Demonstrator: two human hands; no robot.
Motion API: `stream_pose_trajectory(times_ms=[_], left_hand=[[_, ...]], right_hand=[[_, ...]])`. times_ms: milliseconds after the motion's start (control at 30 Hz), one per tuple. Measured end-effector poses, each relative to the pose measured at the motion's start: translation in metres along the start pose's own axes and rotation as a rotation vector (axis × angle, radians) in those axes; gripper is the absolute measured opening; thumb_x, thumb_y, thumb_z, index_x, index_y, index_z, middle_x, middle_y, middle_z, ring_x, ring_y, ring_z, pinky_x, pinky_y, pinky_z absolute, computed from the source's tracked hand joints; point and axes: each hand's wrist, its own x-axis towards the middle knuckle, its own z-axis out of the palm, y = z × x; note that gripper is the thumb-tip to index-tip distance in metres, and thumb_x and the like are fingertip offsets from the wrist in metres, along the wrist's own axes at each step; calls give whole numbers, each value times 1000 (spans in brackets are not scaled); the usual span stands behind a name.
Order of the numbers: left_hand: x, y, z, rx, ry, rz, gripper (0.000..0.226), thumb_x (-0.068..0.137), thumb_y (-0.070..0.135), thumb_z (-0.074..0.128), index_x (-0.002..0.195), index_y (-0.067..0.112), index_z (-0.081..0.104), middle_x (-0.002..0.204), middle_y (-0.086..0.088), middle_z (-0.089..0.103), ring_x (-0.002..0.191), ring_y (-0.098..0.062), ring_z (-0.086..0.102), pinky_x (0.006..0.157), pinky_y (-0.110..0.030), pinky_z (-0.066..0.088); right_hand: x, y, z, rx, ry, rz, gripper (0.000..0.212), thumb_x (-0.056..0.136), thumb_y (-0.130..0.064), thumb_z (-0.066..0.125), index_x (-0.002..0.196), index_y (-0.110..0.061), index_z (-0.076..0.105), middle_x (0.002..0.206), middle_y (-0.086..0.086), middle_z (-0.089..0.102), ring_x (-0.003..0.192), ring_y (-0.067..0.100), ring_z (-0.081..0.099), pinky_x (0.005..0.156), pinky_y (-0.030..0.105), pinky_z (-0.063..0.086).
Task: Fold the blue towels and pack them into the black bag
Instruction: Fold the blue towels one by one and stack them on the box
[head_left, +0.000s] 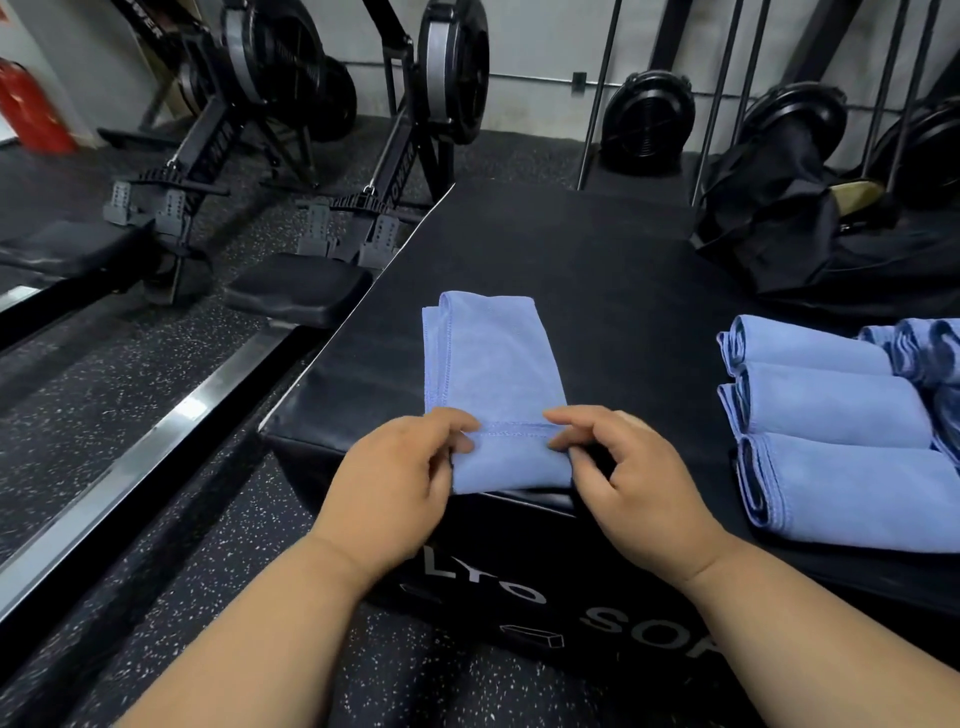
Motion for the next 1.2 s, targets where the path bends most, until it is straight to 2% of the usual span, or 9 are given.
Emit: stream_pose_trajectory(times_ms=[67,167,433,533,667,833,967,1067,1200], left_hand=[[-5,-4,-4,-34,-54,-4,48,89,23,69,133,39,56,115,29,67,107,5,57,96,-8,38],[-10,-9,-6,-7,-151,16,70,79,45,78,144,37,53,135,27,57,125,4,50,111,-12,32],[-7,-10,-1,-66,-81,-56,66,84,33,84,142,38,55,125,33,63,121,1,53,106,-9,34],[-11,-11,1,-69,-48,-79,65,87,36,82,144,40,52,125,35,62,121,4,53,104,-6,32],[-11,-12,3,-79,-1,-97,54,92,37,75,141,40,53,120,32,66,113,0,56,99,-12,39],[-7,-11,-7,-169,34,-188,46,92,45,71,134,50,51,105,16,69,96,-5,63,84,-15,46],[-5,-8,-14,-286,38,-255,45,94,45,71,132,56,48,103,-3,72,91,-16,65,87,-36,54],[-2,-9,-12,-349,52,-341,43,94,44,72,130,51,51,102,14,70,93,-7,65,81,-23,51],[4,-13,-9,-367,99,-444,42,91,52,73,127,50,52,74,10,63,70,-5,63,69,-26,47]], right_hand=[[-1,2,-7,75,-133,85,57,95,-10,65,138,-47,57,113,-27,71,122,0,58,101,14,41],[0,5,-16,58,-259,99,74,88,-22,78,148,-50,45,123,-27,68,133,-3,51,109,15,35],[1,3,-10,61,-155,32,77,88,-18,80,150,-46,46,142,-24,49,131,-2,51,111,12,36],[-1,3,-9,171,-101,88,72,90,-16,79,149,-43,48,140,-21,53,130,1,55,113,20,40],[1,4,-5,12,-126,13,77,89,-20,78,151,-50,45,139,-27,58,134,3,50,117,25,35],[6,2,0,129,-151,77,65,98,-20,69,149,-53,45,118,-18,71,116,3,62,106,25,45],[11,-5,-1,353,-136,175,53,103,-20,64,133,-62,49,91,12,65,65,8,52,72,34,45],[13,-7,3,381,-140,229,46,102,-23,65,134,-54,52,87,13,59,64,7,50,71,31,45],[18,-10,9,362,-51,306,35,99,-24,69,123,-47,61,81,-1,60,66,7,51,71,21,49]])
